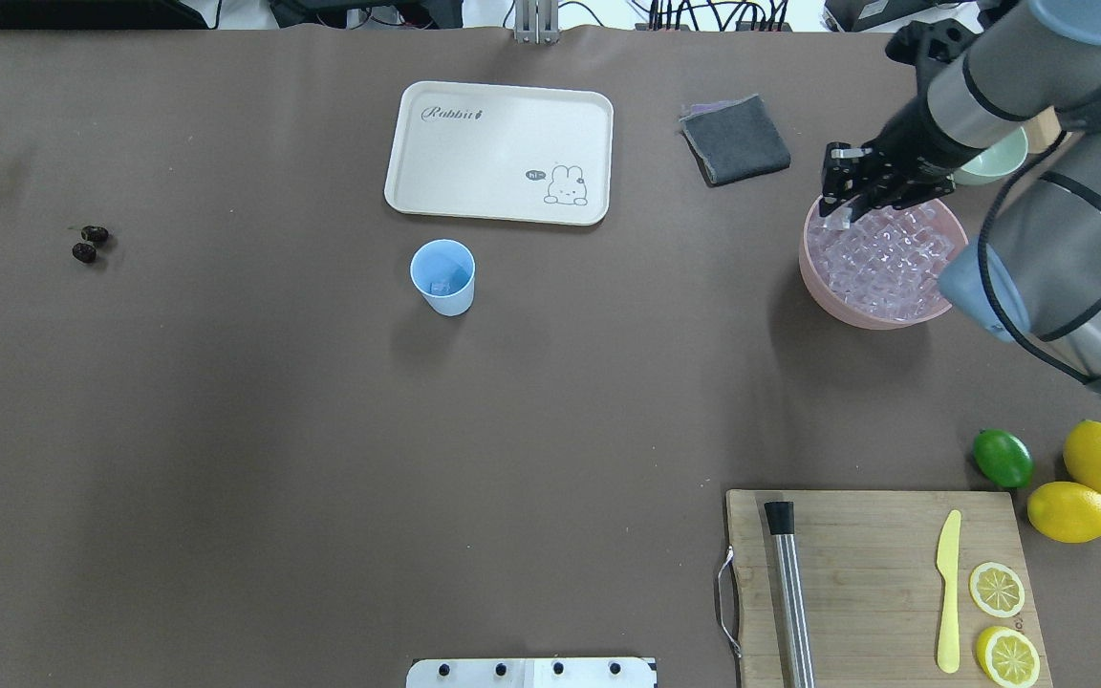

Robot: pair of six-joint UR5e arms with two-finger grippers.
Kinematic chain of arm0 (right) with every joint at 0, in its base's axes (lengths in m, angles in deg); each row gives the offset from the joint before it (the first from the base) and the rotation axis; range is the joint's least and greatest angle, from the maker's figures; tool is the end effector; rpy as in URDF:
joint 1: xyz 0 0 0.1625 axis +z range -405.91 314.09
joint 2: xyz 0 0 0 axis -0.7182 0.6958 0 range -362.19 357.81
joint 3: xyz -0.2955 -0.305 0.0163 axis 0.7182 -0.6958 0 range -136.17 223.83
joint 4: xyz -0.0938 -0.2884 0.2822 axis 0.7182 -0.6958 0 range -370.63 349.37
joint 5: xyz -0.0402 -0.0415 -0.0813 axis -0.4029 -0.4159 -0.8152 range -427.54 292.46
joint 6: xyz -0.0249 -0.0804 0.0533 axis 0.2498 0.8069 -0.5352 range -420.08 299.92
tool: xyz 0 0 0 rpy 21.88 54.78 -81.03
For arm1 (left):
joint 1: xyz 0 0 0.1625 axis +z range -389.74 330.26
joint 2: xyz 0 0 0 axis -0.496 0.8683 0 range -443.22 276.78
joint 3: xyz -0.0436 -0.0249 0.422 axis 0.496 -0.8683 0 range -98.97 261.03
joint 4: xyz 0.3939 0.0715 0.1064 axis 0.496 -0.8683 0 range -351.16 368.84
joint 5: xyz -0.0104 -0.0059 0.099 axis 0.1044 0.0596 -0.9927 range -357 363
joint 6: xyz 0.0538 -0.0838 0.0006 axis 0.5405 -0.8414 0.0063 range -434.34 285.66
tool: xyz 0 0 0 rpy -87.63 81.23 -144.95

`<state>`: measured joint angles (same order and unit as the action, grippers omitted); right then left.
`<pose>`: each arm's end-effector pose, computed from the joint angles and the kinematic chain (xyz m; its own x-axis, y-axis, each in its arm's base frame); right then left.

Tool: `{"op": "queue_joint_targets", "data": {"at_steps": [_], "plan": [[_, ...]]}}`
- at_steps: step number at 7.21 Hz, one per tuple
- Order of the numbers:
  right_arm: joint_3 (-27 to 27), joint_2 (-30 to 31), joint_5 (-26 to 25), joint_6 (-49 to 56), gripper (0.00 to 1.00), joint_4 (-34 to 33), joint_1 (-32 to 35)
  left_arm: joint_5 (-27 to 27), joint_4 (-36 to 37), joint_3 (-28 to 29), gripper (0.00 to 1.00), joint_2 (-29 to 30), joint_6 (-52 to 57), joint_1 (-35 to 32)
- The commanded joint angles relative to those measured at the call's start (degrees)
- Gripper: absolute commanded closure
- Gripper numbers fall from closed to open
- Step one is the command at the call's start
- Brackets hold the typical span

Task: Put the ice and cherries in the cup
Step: 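Carry the ice cube over the blue cup and open the right gripper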

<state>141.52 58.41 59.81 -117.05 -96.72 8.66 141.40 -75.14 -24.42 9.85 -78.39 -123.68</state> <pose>-0.3167 -0.5708 0.2905 0.5941 0.0875 0.7996 -0.1112 0.9935 -0.0262 -0.0934 -0.5010 0.5051 0.6671 0.0468 -0.7435 0.1146 0.9797 0.1645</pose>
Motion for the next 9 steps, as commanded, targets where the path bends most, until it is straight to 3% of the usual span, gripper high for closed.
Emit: {"op": "queue_joint_targets", "data": {"at_steps": [1,3,4,6,7,8,9], "plan": [[-8.5,-15.7,-7.3,-11.1,0.74,-4.0,-9.3,0.0,0.0,-0.1,0.02,0.0,0.0,0.0],[-27.5,-34.5,-15.7,-22.2,0.75,-3.7,-16.7,0.0,0.0,-0.2,0.02,-0.1,0.0,0.0],[-30.3,-37.3,-16.9,-24.7,0.75,0.2,-18.7,-0.1,0.0,0.0,0.02,-0.1,0.0,0.0],[-32.3,-36.8,-24.3,-25.4,0.75,7.0,-22.1,-0.1,0.0,0.2,0.02,-0.2,0.1,-0.1],[-33.0,-36.3,-24.5,-25.2,0.75,7.8,-22.4,-0.1,0.0,0.4,0.02,-0.2,0.1,-0.1],[-33.0,-35.7,-24.6,-24.9,0.60,7.7,-22.5,-0.1,0.0,0.3,0.02,-0.2,0.0,-0.3],[-32.4,-35.2,-24.8,-24.4,0.02,7.7,-23.0,-0.1,0.0,0.1,0.02,-0.3,0.0,-0.4]]}}
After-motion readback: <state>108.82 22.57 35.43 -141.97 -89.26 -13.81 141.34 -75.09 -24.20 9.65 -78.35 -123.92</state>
